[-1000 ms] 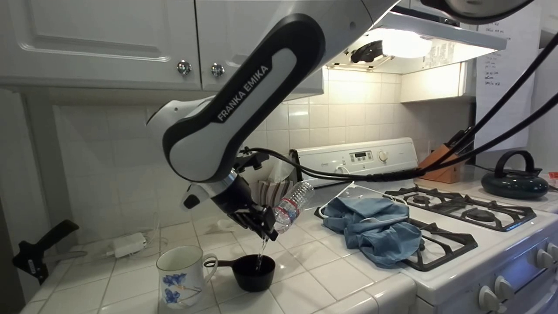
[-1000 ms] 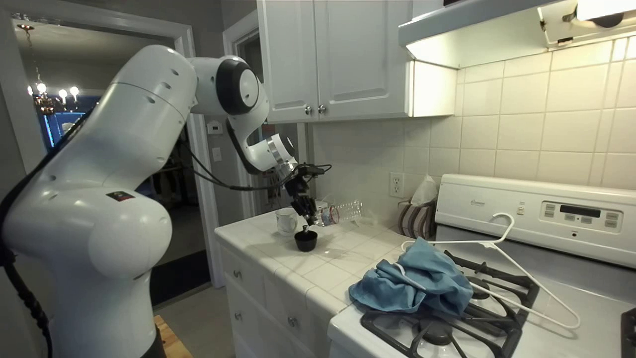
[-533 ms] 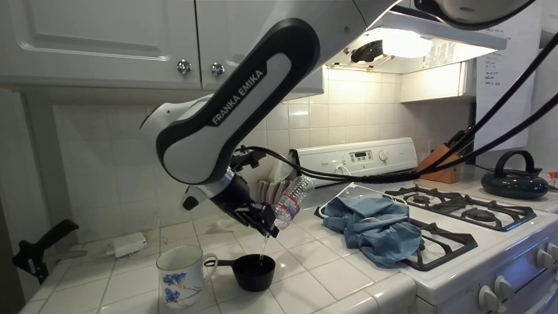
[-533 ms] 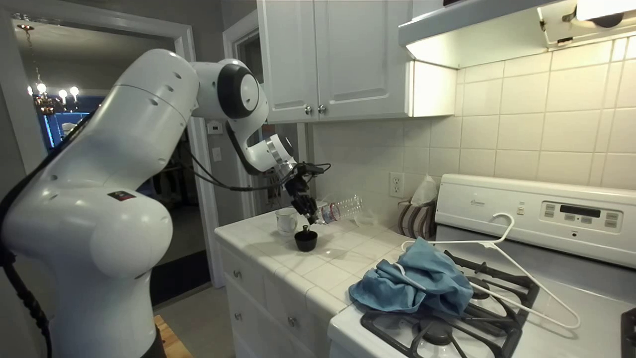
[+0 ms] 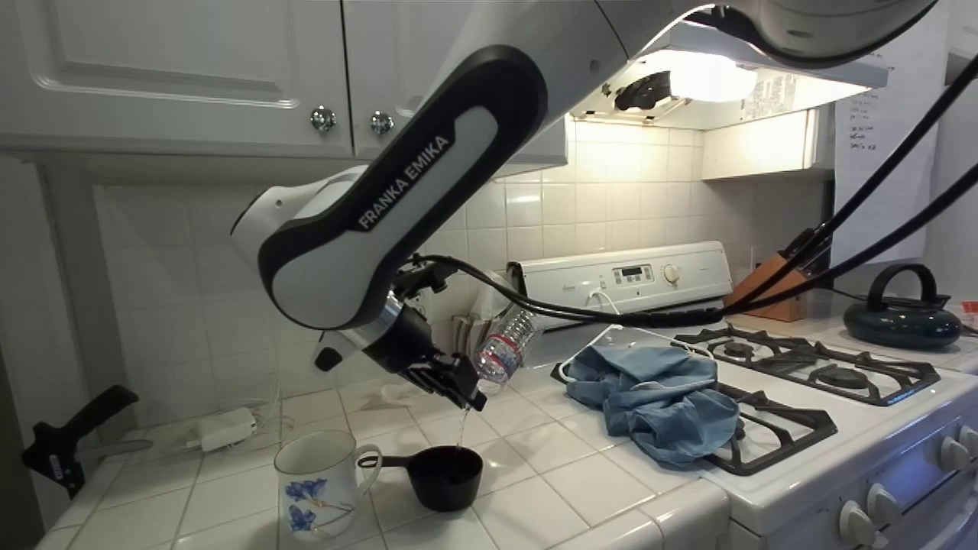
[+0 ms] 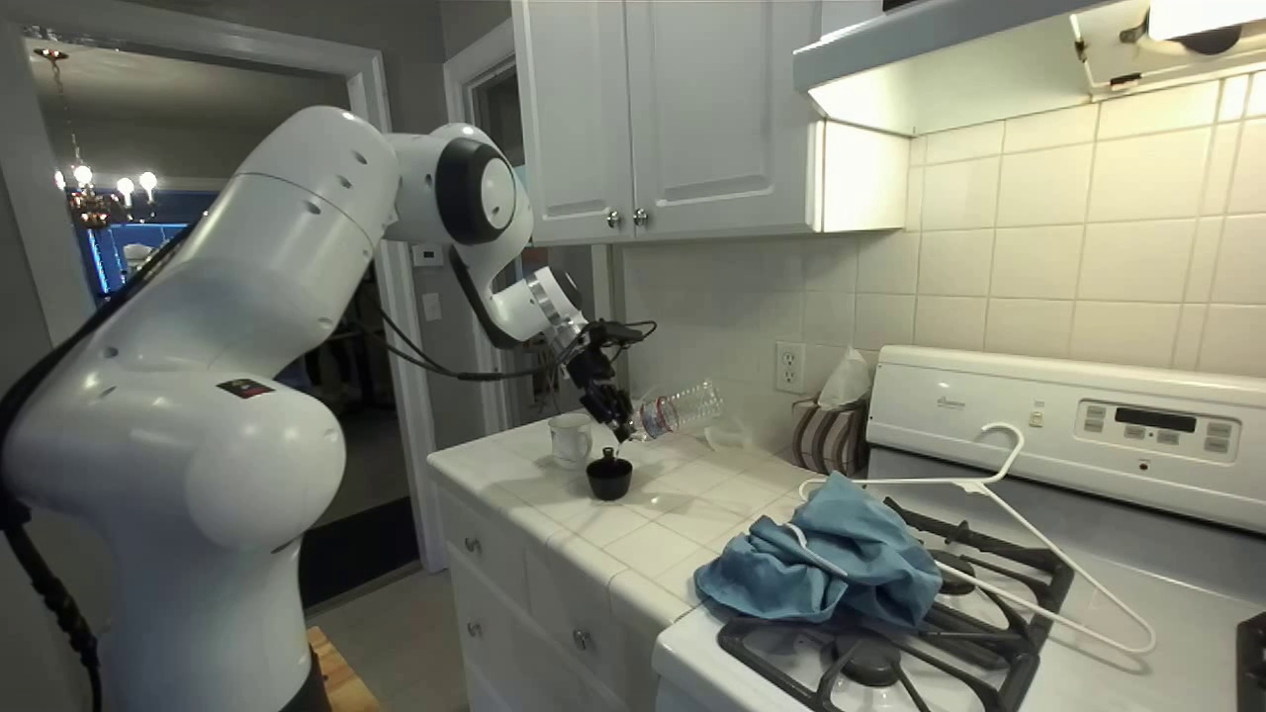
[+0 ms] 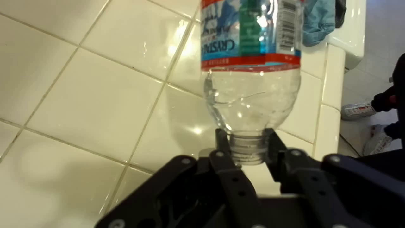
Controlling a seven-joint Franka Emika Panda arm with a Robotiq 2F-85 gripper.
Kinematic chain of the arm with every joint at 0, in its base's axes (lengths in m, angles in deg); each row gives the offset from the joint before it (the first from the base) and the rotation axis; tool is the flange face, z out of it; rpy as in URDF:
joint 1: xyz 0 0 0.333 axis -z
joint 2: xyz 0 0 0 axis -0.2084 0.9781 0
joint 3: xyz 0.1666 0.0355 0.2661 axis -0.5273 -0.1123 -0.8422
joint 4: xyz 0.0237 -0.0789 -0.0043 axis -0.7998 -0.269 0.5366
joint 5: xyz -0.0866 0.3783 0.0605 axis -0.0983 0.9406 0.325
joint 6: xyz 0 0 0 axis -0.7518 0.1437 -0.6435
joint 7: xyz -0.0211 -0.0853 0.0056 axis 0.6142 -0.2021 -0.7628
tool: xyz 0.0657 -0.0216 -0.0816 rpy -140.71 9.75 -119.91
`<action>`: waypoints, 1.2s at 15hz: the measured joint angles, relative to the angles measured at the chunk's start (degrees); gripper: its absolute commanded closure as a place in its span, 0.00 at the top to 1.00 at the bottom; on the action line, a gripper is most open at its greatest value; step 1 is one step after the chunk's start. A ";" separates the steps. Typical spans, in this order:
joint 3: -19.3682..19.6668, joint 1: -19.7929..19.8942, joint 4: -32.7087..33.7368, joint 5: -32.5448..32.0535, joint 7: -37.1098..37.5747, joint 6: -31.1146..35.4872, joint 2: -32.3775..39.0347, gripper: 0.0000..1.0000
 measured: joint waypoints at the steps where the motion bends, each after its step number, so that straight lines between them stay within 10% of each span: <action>1: 0.00 -0.16 0.41 -0.21 0.20 -0.69 0.20 0.08; 18: 0.00 -3.13 8.36 -3.16 0.85 -10.57 5.28 0.08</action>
